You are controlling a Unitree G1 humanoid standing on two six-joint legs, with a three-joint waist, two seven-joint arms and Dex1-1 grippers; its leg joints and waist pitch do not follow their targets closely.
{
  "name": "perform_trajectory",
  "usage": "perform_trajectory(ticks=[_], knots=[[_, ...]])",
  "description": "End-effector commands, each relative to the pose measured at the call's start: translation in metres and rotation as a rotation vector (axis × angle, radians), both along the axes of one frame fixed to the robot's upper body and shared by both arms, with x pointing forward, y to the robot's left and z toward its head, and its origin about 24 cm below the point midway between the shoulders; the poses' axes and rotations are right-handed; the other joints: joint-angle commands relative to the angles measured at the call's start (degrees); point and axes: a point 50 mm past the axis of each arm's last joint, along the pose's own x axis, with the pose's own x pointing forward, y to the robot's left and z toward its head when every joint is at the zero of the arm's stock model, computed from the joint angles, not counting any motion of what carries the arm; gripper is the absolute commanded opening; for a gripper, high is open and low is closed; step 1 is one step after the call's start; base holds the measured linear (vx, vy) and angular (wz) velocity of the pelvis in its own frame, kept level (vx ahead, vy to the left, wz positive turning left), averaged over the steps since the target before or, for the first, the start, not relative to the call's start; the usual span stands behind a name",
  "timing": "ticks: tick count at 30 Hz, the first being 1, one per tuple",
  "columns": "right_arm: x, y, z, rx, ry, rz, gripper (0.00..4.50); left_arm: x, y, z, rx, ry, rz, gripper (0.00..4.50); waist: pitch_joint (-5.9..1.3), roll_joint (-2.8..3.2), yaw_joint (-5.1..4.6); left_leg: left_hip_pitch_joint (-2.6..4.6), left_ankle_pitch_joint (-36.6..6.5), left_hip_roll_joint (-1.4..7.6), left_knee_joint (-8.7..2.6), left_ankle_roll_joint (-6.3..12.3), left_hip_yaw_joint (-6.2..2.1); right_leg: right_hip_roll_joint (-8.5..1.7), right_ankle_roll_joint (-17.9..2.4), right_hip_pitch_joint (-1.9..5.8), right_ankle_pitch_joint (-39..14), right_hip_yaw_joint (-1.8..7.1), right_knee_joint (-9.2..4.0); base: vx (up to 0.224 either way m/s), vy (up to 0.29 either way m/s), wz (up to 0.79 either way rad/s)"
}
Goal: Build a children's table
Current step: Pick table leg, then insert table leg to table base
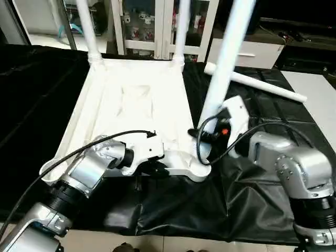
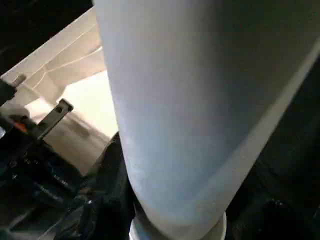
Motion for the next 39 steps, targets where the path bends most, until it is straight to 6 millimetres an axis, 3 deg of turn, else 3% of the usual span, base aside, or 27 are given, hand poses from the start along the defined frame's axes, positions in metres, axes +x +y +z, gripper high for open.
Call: perform_trajectory(ticks=[1, 2, 10, 15, 20, 27, 39], knots=[[-0.003, -0.001, -0.001, -0.030, 0.013, 0.020, 1.91, -0.009, -0.011, -0.013, -0.047, 0.055, -0.013, 0.00, -3.14, -0.28, -0.43, 1.25, -16.1, 4.37, -4.77, -1.93, -2.44, -4.98, -6.3, 1.96, -28.1, 3.92, -5.27, 0.000, 0.000, 0.00], [-0.004, -0.002, -0.002, -0.042, 0.021, 0.026, 1.91, -0.009, -0.010, -0.014, -0.043, 0.054, 0.000, 0.00, -3.12, -0.50, -0.51, 1.30, -16.5, 4.39, -4.81, -1.87, -2.47, -4.94, -5.7, 1.89, -29.3, 3.90, -5.44, 0.000, 0.000, 0.00], [-0.008, -0.006, -0.004, -0.073, 0.041, 0.040, 1.91, -0.006, -0.006, -0.015, -0.012, 0.054, 0.038, 0.00, -3.26, -0.38, -0.48, 1.13, -16.0, 4.38, -4.81, -1.77, -2.55, -5.01, -5.1, 1.88, -29.4, 3.90, -5.51, 0.000, 0.000, 0.00], [-0.008, -0.003, -0.013, -0.063, 0.052, 0.033, 1.91, -0.007, -0.009, -0.014, -0.021, 0.057, 0.028, 0.00, -3.09, -0.39, -0.58, 1.08, -16.9, 4.31, -4.82, -1.61, -2.68, -5.12, -4.2, 1.66, -32.0, 3.80, -5.92, 0.000, 0.000, 0.00], [-0.009, 0.000, -0.020, -0.015, 0.081, 0.032, 1.91, -0.008, -0.009, -0.014, -0.018, 0.058, 0.030, 0.00, -2.99, -0.29, -0.72, 1.19, -18.1, 4.44, -5.04, -1.83, -2.81, -5.06, -4.6, 1.54, -31.5, 3.82, -5.90, 0.000, 0.000, 0.00], [-0.010, -0.005, -0.032, -0.065, 0.108, 0.005, 1.91, -0.008, -0.007, -0.014, -0.011, 0.060, 0.034, 0.00, -2.68, -0.39, -0.92, 1.17, -19.4, 4.39, -5.12, -1.92, -2.92, -5.17, -3.9, 1.41, -34.2, 3.78, -6.27, 0.000, 0.000, 0.00], [-0.014, -0.014, -0.021, -0.126, 0.135, 0.068, 1.90, -0.007, -0.005, -0.013, -0.005, 0.058, 0.041, 0.00, -2.71, -0.52, -1.26, 1.35, -19.4, 4.50, -5.36, -1.58, -2.98, -5.29, -4.4, 1.62, -33.2, 3.83, -6.48, 0.000, 0.000, 0.00]])
